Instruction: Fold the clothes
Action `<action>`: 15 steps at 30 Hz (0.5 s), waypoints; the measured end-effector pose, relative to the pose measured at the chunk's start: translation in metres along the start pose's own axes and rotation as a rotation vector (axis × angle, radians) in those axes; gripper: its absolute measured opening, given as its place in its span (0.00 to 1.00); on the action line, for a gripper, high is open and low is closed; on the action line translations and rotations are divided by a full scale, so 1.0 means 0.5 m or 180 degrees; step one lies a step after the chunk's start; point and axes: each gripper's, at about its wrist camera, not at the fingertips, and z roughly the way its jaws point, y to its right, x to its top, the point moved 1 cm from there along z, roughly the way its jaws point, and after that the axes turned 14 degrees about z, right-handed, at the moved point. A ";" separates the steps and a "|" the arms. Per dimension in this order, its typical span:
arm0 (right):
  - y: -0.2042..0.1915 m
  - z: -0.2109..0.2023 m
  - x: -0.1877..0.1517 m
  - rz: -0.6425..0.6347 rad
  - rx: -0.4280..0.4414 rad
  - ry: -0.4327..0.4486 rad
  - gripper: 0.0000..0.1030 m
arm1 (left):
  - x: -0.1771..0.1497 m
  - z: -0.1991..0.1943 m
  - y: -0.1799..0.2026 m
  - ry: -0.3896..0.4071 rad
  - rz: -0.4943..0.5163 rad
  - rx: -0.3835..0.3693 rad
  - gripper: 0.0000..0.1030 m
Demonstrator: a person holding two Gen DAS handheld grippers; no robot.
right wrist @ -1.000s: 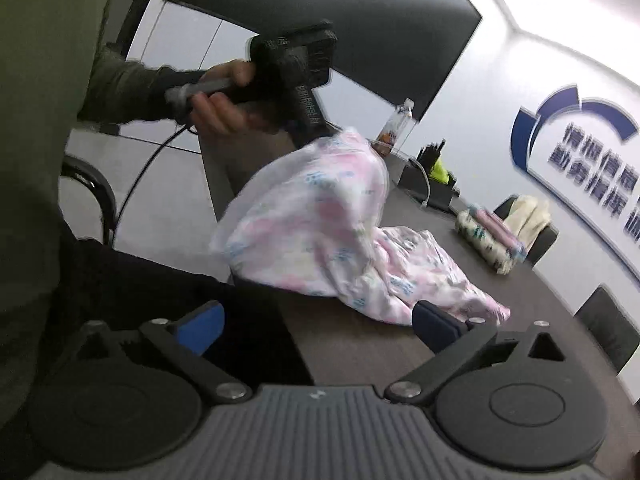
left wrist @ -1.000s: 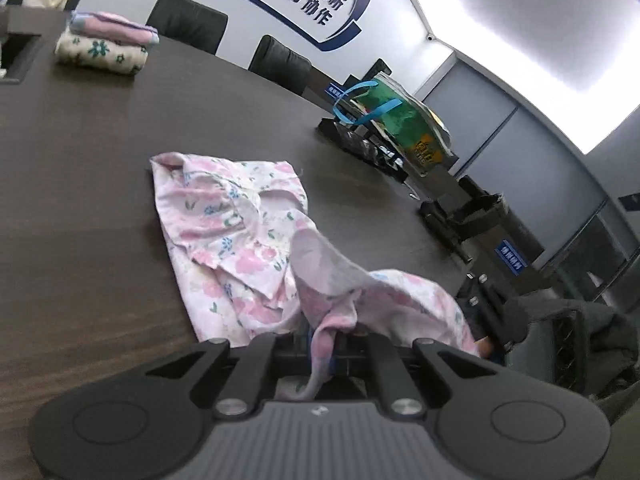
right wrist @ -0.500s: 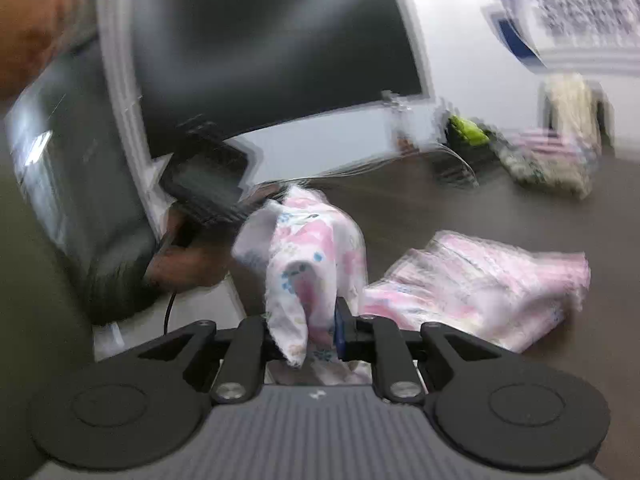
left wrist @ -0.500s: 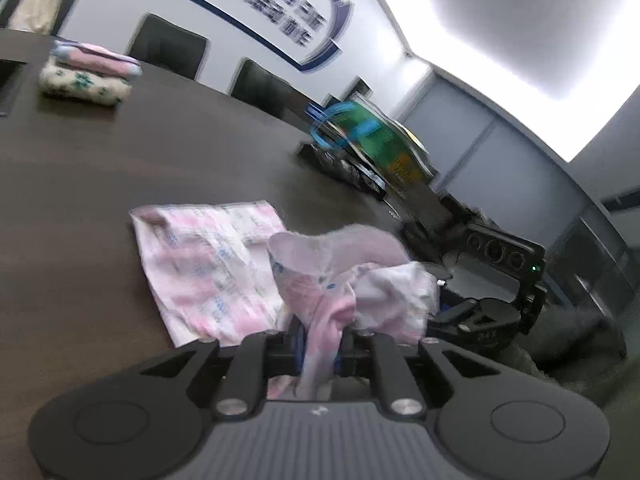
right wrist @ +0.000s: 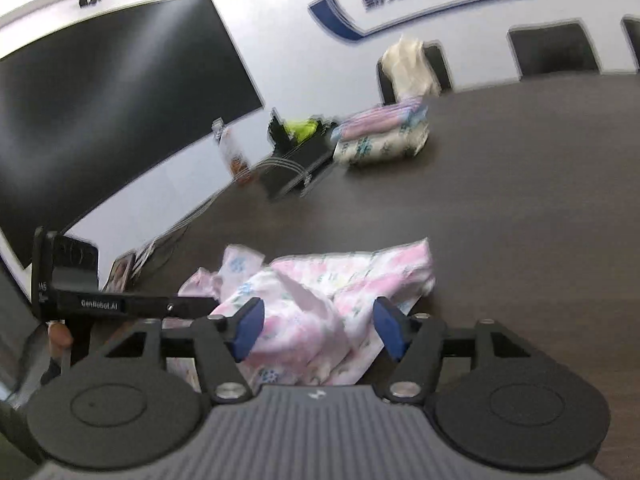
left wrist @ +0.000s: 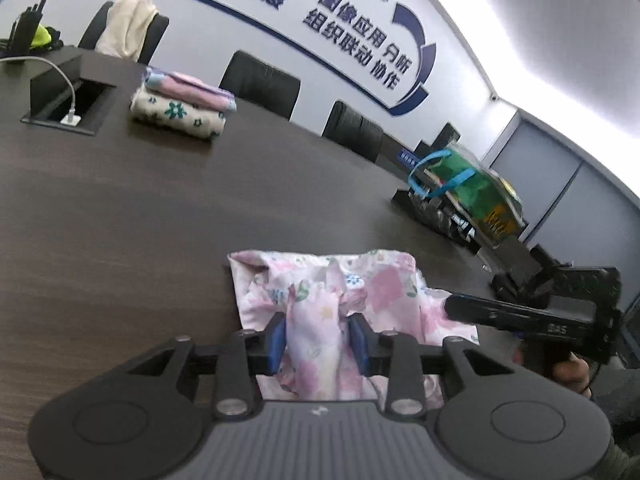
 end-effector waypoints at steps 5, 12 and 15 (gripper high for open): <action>-0.056 -0.071 -0.037 -0.0306 -0.0155 0.0400 0.67 | -0.002 0.010 0.006 0.0069 -0.0050 0.0083 0.22; -0.107 0.003 -0.092 -0.0648 -0.0363 0.0181 0.85 | 0.009 0.024 0.008 0.0181 -0.0194 0.0050 0.17; -0.077 0.067 -0.092 -0.0380 -0.0308 -0.0032 0.51 | 0.005 0.025 0.011 0.0143 -0.0206 0.0108 0.15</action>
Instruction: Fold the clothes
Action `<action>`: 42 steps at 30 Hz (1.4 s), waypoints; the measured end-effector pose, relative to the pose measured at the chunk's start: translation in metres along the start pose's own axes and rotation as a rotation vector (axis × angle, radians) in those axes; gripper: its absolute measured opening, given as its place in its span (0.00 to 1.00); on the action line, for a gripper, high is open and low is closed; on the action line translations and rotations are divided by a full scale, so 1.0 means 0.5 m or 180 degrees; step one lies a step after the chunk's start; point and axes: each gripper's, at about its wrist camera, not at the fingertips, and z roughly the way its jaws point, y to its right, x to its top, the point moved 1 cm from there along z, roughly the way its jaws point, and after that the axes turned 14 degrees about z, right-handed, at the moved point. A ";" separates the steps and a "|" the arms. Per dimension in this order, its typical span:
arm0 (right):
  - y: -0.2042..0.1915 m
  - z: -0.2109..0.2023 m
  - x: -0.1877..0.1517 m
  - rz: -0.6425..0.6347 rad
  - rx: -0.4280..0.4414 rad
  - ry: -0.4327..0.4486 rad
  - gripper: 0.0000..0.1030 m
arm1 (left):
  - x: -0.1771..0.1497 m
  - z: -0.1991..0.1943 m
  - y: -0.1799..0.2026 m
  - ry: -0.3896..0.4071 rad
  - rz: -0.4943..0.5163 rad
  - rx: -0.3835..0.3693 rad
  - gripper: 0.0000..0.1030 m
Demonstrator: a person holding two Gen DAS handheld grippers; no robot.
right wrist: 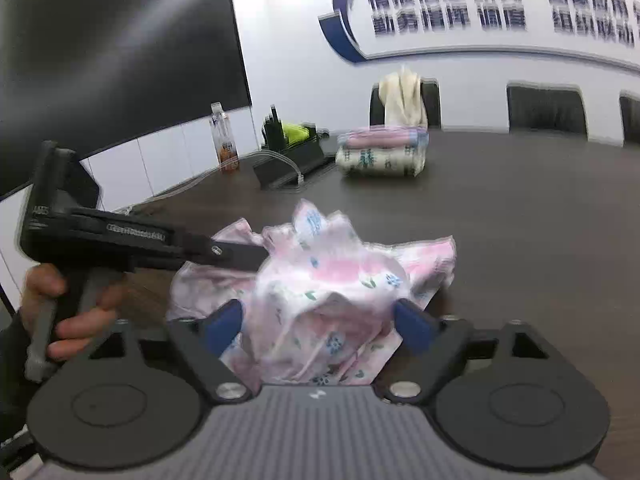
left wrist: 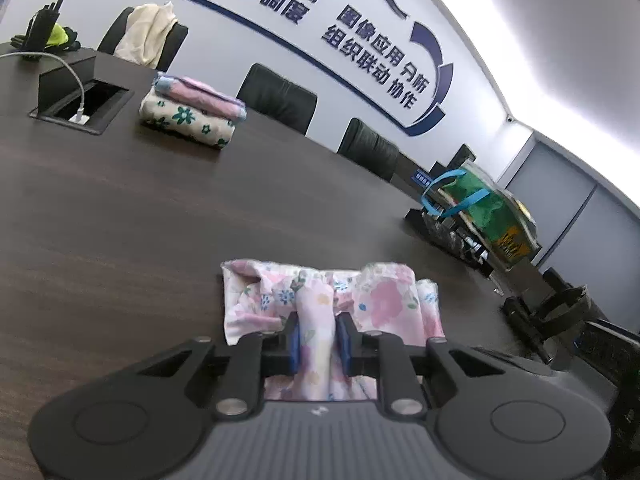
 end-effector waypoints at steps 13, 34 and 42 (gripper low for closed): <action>0.122 0.036 0.008 0.1556 0.0790 -0.0434 0.11 | 0.003 -0.147 -0.006 0.0592 0.0155 0.0429 0.38; 0.108 0.022 0.029 0.1432 0.0970 -0.0320 0.06 | -0.020 -0.020 -0.002 -0.0130 -0.0482 -0.0615 0.04; 0.134 0.030 0.035 0.1486 0.0500 -0.0425 0.39 | -0.023 0.017 -0.027 -0.0356 -0.0467 -0.0186 0.10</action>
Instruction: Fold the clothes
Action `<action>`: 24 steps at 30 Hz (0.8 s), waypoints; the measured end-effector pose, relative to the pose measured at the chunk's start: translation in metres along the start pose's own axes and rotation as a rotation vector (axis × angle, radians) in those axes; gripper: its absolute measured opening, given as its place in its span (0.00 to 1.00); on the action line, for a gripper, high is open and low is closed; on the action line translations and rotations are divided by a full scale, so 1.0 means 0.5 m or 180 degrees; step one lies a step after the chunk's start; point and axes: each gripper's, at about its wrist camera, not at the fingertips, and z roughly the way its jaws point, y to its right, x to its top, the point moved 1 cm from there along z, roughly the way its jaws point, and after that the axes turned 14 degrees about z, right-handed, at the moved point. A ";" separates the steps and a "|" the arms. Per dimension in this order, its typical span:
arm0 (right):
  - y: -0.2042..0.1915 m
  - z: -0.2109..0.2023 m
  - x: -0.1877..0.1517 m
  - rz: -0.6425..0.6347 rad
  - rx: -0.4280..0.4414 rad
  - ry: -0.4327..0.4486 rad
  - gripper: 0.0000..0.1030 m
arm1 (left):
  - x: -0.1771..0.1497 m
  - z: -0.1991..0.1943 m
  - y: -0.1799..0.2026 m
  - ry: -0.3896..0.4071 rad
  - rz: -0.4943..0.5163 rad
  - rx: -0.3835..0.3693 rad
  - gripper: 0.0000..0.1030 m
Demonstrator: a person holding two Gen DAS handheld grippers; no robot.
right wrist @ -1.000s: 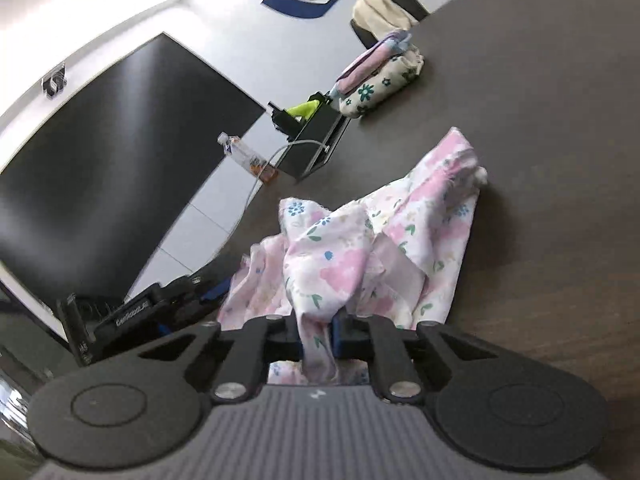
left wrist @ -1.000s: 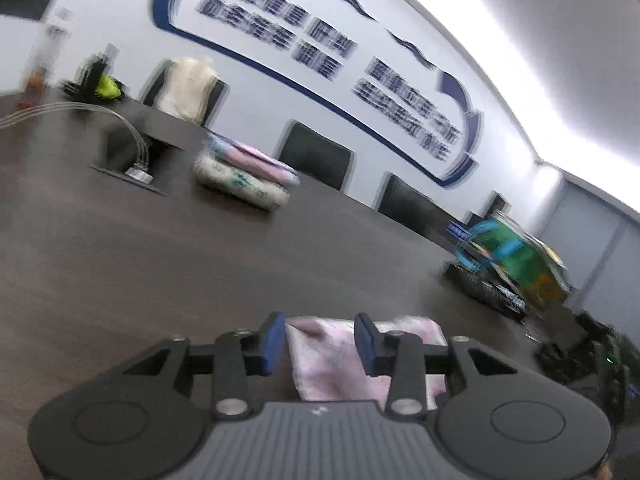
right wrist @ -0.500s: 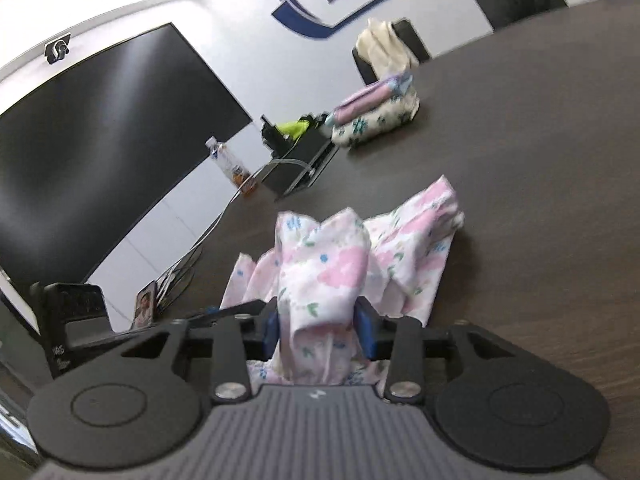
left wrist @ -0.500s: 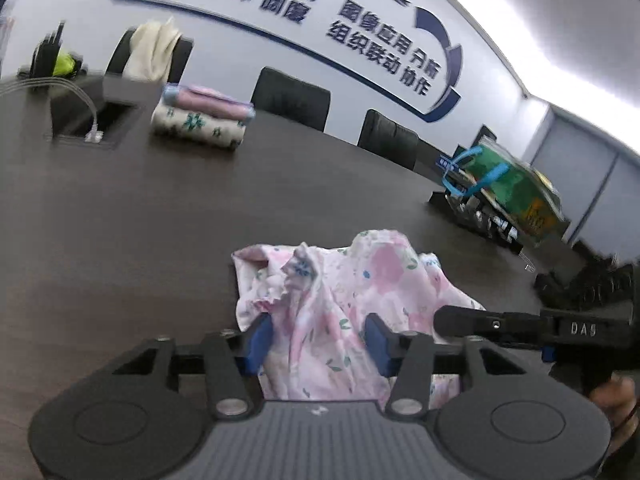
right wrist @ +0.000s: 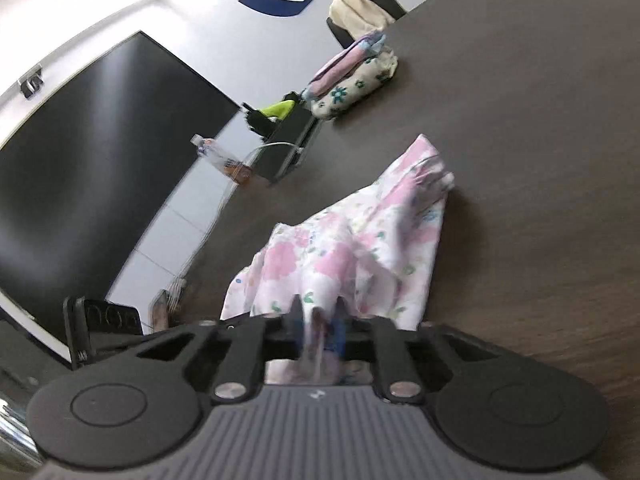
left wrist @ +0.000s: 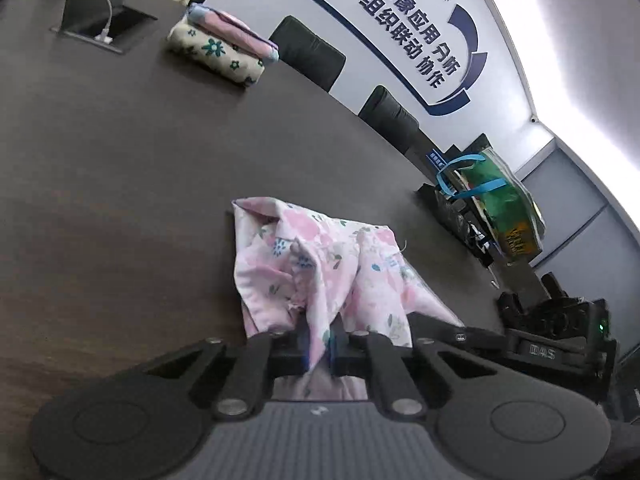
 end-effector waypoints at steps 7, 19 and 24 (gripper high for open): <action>-0.073 -0.065 -0.010 -0.0748 -0.0209 0.0663 0.28 | -0.003 0.006 0.001 -0.0055 -0.0035 0.0050 0.13; -0.116 0.059 -0.057 -0.1538 -0.0924 0.0105 0.13 | -0.012 0.001 0.031 -0.0018 0.0275 0.0190 0.19; -0.116 0.054 -0.060 -0.1626 -0.0984 -0.0047 0.14 | -0.011 -0.037 0.037 0.0093 0.0521 0.0207 0.36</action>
